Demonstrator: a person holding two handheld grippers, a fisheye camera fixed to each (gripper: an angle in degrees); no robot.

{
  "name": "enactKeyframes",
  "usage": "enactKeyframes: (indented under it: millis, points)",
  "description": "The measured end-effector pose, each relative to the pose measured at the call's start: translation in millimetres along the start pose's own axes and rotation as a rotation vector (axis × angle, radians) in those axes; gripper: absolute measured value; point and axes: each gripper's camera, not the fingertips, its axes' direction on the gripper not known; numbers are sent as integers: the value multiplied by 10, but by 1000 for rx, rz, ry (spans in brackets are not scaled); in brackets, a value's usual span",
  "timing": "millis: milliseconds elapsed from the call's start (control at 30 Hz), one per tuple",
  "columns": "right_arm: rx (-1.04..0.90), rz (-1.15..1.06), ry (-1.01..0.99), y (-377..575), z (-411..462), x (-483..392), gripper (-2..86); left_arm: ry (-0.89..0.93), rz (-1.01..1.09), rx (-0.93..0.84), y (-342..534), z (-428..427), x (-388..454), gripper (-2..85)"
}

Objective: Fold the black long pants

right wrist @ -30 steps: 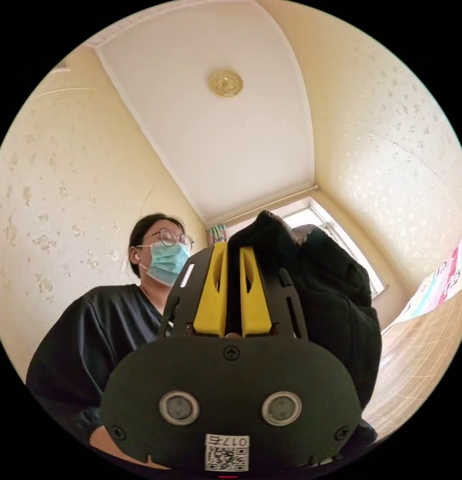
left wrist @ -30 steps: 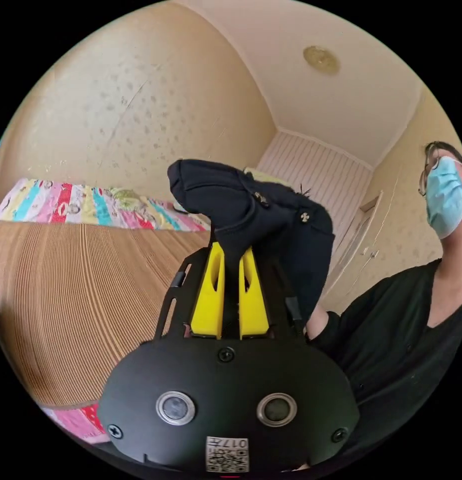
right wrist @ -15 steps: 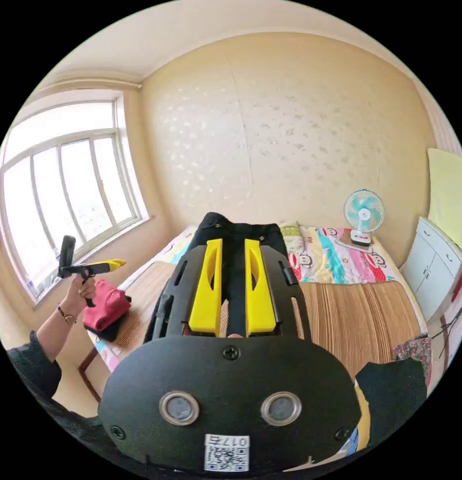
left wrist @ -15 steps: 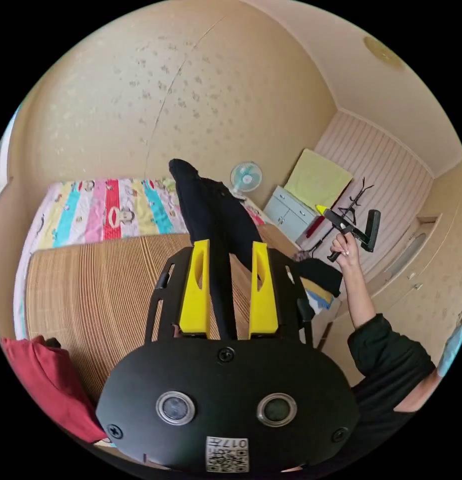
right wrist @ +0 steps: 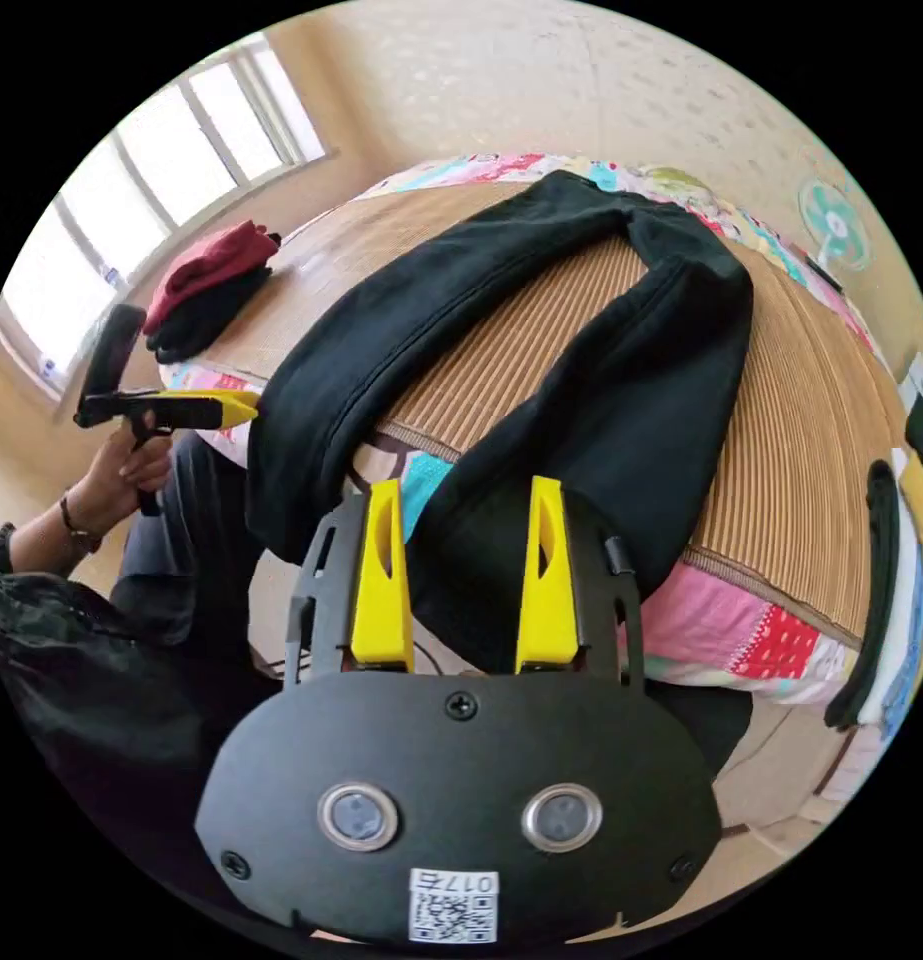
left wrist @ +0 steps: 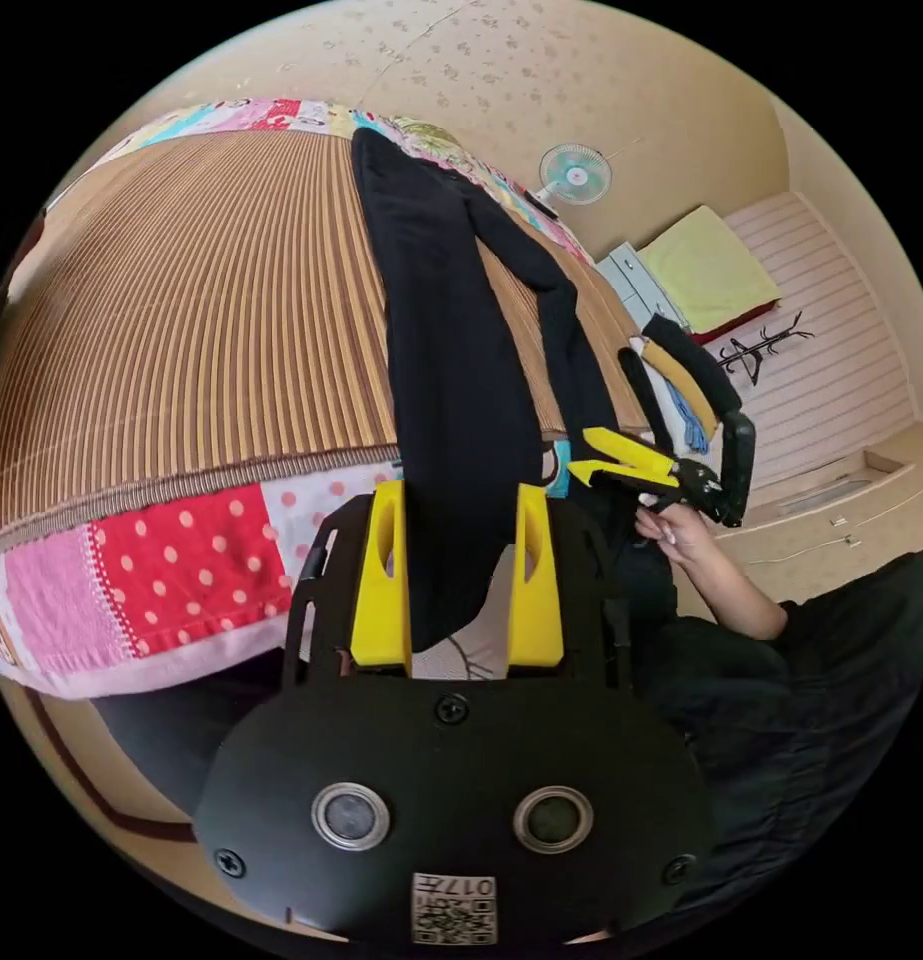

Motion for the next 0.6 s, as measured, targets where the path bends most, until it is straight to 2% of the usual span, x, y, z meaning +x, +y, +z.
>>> enactKeyframes:
  millis: [67, 100, 233, 267, 333, 433, 467, 567, 600]
  points:
    - [-91, -108, 153, -123, 111, -224, 89, -8, 21, -34, 3, -12, 12, 144]
    - [-125, -112, 169, -213, 106, -239, 63, -2, 10, -26, -2, -47, -5, 141]
    - [-199, -229, -13, -223, -62, -57, 54, 115, -33, 18, -119, -280, -177, 138]
    - [-270, -319, -44, -105, -24, -3, 58, 131, -12, 7, -167, -304, -218, 136]
    - [-366, -336, -40, 58, 49, 170, 62, 142, -13, -16, -234, -331, -300, 131]
    - [-273, -84, -262, 123, -228, 761, 71, 235, -21, 33, -304, -430, -373, 126]
    - [-176, 42, -356, 153, -395, 1056, 74, 262, -19, 36, -345, -423, -380, 125]
    - [37, 367, -315, 337, -668, 1710, 107, 245, -28, -11, -475, -266, -349, 120]
    - [34, 425, -268, 367, -663, 1864, 118, 247, -26, -22, -504, -222, -330, 118]
